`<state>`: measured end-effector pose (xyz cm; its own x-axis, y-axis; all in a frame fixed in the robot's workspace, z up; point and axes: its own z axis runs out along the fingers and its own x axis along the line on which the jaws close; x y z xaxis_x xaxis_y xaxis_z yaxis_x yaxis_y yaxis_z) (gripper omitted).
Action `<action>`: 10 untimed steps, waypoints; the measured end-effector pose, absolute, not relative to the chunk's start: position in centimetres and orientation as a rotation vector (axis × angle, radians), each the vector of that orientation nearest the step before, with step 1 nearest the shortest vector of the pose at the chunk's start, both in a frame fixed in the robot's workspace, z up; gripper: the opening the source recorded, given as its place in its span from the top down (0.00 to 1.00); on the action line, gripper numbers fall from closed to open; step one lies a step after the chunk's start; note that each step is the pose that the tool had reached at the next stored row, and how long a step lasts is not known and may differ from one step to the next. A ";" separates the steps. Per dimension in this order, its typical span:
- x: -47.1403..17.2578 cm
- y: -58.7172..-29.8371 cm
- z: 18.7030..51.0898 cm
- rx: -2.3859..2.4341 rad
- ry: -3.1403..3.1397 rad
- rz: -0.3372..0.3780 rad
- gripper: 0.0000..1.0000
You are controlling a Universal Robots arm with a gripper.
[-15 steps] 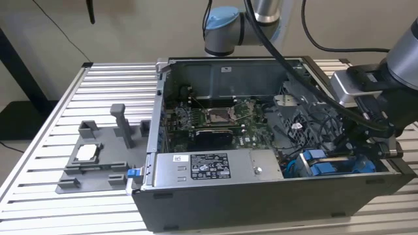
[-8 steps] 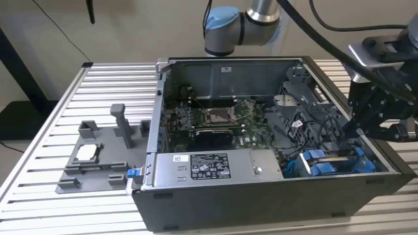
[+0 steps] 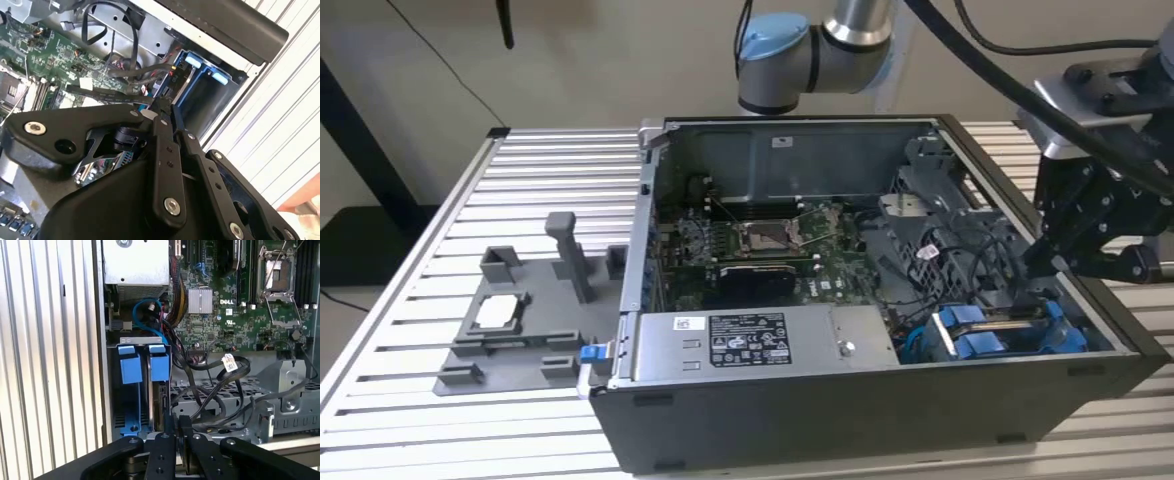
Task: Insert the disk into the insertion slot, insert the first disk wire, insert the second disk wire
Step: 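Insert the second disk wire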
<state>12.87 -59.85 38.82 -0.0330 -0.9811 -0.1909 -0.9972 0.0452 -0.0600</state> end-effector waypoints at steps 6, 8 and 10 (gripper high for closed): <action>12.8 -59.9 40.1 -2.049 2.132 0.136 0.84; 12.8 -59.9 40.1 -2.049 2.132 0.137 0.84; 12.8 -59.9 40.6 -2.049 2.133 0.136 0.77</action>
<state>12.84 -59.87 40.57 -0.0334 -0.9807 -0.1924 -0.9972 0.0454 -0.0587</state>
